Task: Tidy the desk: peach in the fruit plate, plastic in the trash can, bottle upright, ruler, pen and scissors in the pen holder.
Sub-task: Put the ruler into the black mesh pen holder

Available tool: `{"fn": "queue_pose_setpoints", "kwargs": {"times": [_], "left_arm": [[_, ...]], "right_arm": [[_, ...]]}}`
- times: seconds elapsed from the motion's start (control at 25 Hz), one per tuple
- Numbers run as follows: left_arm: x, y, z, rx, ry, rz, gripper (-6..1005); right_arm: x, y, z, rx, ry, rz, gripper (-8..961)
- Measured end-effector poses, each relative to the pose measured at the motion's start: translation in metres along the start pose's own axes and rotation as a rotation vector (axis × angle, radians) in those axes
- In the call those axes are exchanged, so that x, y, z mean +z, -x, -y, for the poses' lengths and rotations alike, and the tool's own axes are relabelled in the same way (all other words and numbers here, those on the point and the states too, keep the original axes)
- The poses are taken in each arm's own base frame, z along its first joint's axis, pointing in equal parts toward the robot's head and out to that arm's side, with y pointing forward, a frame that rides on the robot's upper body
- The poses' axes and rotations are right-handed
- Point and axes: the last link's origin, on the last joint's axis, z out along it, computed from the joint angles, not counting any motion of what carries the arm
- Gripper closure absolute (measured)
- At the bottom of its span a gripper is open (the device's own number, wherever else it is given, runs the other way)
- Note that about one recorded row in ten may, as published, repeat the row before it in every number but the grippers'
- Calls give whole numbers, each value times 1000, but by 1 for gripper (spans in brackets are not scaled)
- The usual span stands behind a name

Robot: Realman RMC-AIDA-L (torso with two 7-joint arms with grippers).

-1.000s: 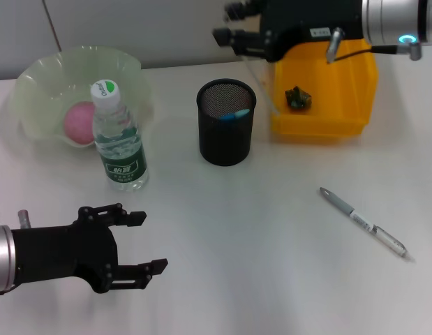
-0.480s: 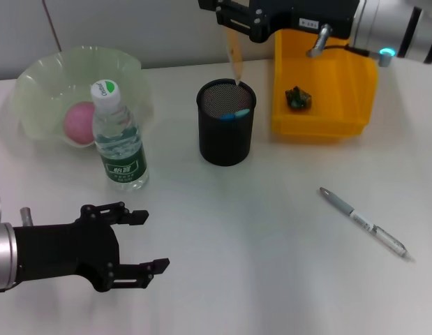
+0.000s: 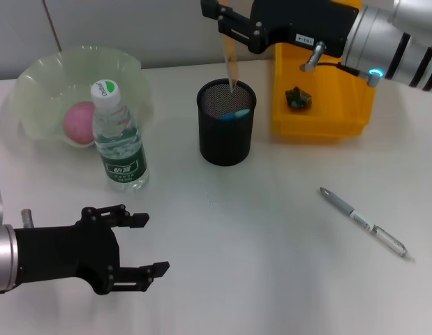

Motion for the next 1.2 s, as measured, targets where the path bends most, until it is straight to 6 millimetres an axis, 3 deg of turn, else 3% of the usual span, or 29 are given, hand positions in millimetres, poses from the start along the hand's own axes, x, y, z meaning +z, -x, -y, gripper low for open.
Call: {"fn": "queue_pose_setpoints", "kwargs": {"times": [0.48, 0.92, 1.2], "left_arm": [[0, -1, 0, 3, 5, 0, 175], [0, -2, -2, 9, 18, -2, 174], [1, -2, -2, 5, 19, -1, 175]], "right_arm": [[-2, -17, -5, 19, -31, 3, 523], [9, -35, -12, 16, -38, -52, 512], [8, -38, -14, 23, -36, -52, 504]]}}
